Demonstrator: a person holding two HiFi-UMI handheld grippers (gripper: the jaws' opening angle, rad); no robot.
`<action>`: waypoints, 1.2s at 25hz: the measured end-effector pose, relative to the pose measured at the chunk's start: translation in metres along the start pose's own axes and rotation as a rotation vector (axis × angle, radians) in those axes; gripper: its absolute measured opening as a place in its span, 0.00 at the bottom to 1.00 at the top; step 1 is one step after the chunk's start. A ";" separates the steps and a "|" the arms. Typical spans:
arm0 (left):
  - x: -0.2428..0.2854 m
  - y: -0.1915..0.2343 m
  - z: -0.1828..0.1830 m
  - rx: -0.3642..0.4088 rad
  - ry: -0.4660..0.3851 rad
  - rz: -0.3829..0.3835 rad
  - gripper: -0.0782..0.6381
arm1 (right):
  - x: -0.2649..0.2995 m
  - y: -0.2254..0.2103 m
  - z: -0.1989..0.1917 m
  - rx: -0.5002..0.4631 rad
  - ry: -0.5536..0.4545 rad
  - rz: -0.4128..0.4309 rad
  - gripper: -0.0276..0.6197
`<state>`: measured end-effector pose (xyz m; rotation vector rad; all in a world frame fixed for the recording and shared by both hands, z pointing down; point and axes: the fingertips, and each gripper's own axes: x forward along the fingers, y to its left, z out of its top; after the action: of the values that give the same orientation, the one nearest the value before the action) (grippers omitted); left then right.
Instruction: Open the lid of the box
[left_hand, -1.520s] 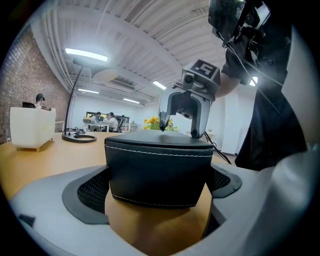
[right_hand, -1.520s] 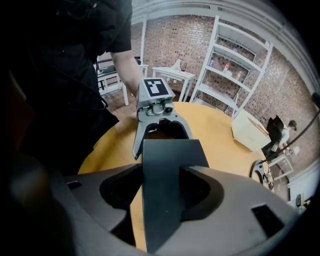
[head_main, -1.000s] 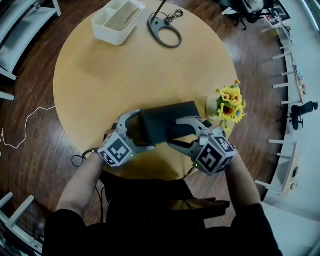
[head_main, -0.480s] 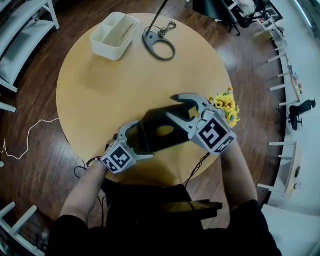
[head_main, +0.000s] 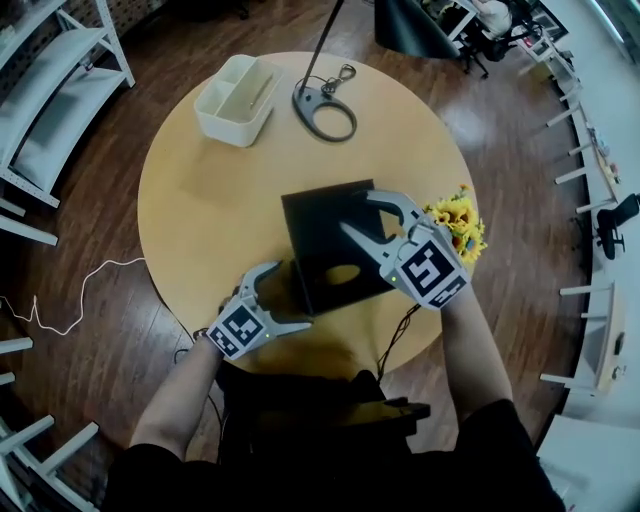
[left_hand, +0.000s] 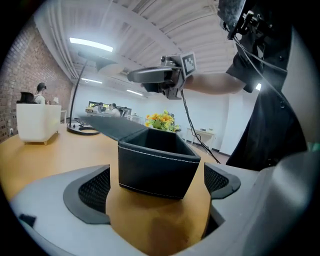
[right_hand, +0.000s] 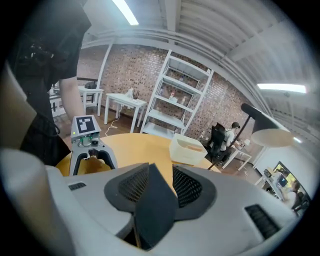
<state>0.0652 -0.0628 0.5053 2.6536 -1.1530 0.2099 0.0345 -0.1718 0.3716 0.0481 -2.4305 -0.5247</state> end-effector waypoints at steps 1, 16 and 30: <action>-0.007 0.003 0.006 -0.001 -0.007 0.013 0.91 | -0.006 -0.003 0.000 0.020 -0.016 -0.018 0.28; -0.095 0.051 0.162 0.108 -0.223 0.127 0.72 | -0.112 -0.005 -0.023 0.292 -0.173 -0.328 0.28; -0.095 0.043 0.198 0.021 -0.334 0.177 0.26 | -0.202 0.029 -0.082 0.900 -0.525 -0.673 0.05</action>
<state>-0.0235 -0.0790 0.3005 2.6719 -1.4946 -0.2011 0.2463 -0.1418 0.3221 1.2645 -2.9299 0.3919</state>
